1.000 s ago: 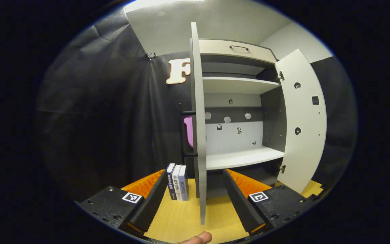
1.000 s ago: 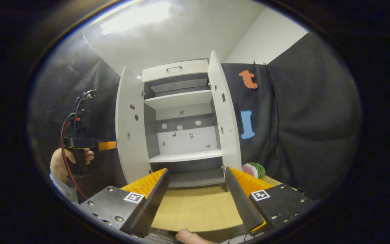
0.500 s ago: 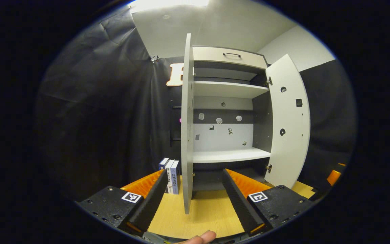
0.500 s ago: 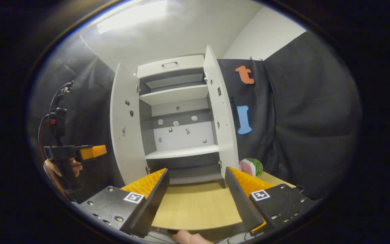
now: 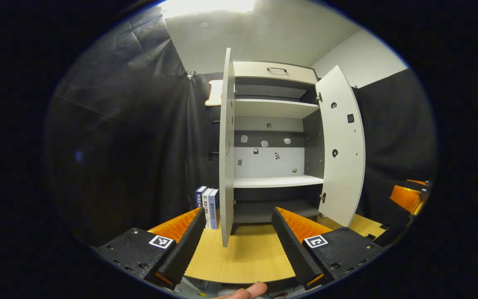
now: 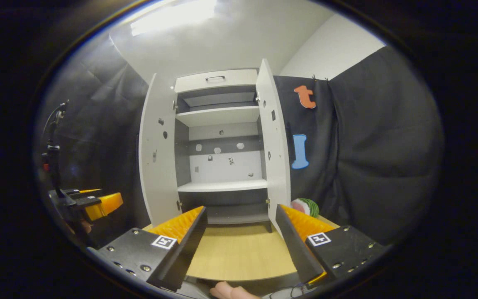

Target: Open the right door of the double-door shoe cabinet with the right hand, and open the left door with the left hand.

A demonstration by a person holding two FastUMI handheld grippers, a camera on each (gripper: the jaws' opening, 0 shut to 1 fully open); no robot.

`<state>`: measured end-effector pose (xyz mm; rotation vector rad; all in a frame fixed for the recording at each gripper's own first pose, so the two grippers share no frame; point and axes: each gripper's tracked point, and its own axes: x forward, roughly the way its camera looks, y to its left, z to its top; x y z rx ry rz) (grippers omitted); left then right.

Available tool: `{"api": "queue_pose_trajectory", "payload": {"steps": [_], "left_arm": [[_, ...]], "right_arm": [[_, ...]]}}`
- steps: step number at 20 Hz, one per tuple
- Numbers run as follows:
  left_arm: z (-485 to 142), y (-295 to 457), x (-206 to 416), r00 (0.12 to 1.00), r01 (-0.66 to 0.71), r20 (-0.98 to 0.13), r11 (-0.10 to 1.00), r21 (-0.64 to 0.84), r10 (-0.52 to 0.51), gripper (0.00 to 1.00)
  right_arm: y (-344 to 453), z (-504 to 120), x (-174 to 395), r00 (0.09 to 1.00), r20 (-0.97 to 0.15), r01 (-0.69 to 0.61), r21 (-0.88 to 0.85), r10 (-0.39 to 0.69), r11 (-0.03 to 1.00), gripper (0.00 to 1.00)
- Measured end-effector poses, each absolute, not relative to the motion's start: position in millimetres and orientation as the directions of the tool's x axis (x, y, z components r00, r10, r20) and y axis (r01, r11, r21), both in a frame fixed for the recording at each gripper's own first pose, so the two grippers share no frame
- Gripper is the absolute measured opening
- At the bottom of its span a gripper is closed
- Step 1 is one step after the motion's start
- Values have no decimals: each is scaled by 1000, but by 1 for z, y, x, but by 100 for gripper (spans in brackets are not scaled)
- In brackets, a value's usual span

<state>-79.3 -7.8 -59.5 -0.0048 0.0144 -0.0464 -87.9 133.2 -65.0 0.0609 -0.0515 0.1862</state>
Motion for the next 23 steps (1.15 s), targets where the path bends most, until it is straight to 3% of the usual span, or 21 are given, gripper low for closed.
{"api": "queue_pose_trajectory", "payload": {"steps": [2,13,23], "left_arm": [[-53,-11,-81,999,53,2,999,-12,-53,99],[-68,-28,-78,995,96,-32,995,-18,-96,99],[-53,-35,-79,996,82,18,997,-11,-82,99]], "right_arm": [[131,-65,-88,982,59,-180,56,177,982,99],[132,-67,-93,981,70,-183,25,181,983,99],[112,-62,-96,985,85,-155,56,150,986,99]]}}
